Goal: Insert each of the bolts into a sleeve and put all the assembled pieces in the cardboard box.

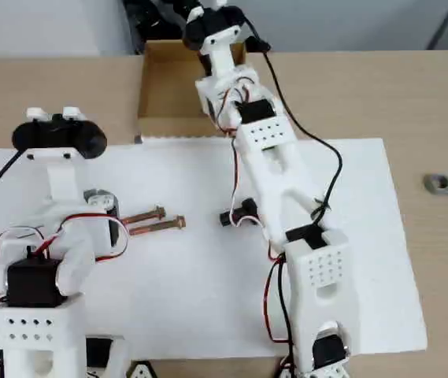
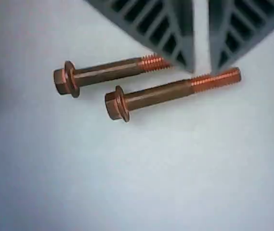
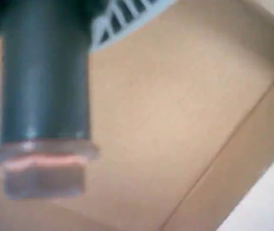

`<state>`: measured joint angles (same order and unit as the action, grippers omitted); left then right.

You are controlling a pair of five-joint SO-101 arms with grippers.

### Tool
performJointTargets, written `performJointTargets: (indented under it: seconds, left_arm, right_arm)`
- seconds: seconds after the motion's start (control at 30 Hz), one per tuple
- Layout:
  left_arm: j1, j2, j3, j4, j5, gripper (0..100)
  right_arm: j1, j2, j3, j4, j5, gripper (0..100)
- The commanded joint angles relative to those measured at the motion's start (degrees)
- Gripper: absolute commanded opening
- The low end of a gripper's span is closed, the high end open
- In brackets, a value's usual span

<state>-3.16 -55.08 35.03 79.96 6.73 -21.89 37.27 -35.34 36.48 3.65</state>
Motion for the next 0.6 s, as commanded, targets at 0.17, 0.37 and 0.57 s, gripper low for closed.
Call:
performJointTargets:
  seconds: [0.17,0.37,0.57]
  left_arm:
    - [-0.26,0.09,-0.22,-2.81,-0.44,1]
    - [-0.26,0.09,-0.13,-2.81,-0.44,1]
    - [-0.26,4.40,-0.57,-2.37,-1.58,1]
  right_arm:
    - [0.57,-1.80,-4.57,3.82,-3.43,12.8]
    - [0.48,-1.80,-4.57,5.41,-3.08,12.5]
    - [0.40,-4.88,-4.57,13.85,3.08,0.0]
